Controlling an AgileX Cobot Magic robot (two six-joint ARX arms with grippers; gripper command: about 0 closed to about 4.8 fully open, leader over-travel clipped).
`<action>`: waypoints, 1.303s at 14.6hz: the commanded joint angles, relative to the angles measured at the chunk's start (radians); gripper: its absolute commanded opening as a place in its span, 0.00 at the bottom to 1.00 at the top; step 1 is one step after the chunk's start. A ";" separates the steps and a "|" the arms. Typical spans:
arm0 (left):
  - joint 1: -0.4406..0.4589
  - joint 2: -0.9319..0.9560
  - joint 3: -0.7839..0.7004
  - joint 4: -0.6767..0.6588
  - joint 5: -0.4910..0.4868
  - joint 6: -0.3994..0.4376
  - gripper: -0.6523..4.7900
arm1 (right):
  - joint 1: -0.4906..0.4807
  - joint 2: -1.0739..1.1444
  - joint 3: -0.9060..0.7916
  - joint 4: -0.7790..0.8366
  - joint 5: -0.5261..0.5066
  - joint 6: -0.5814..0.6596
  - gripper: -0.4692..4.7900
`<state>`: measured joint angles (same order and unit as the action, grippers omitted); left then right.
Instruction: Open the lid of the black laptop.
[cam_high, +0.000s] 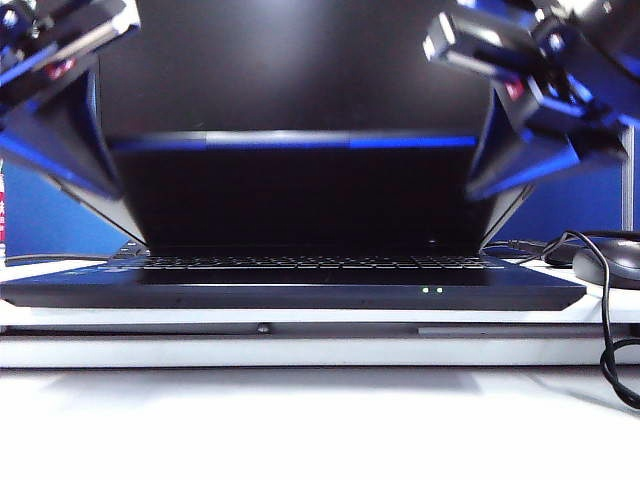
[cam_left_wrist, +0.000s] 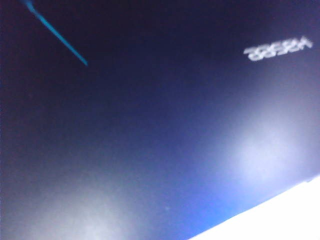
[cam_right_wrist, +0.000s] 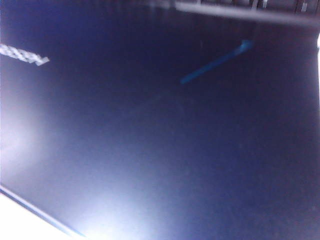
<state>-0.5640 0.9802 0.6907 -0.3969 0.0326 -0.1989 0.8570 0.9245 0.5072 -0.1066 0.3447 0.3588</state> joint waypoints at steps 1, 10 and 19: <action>0.007 -0.006 0.079 0.101 -0.050 0.037 0.11 | -0.029 -0.003 0.021 0.055 0.019 -0.020 0.09; 0.008 -0.006 0.182 0.128 -0.085 0.076 0.11 | -0.151 -0.049 0.117 0.057 -0.015 -0.101 0.09; 0.008 0.089 0.182 0.316 -0.101 0.077 0.11 | -0.243 -0.044 0.145 0.127 -0.082 -0.129 0.09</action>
<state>-0.5587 1.0725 0.8570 -0.1799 -0.0570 -0.1276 0.6182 0.8845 0.6357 -0.0208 0.2596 0.2451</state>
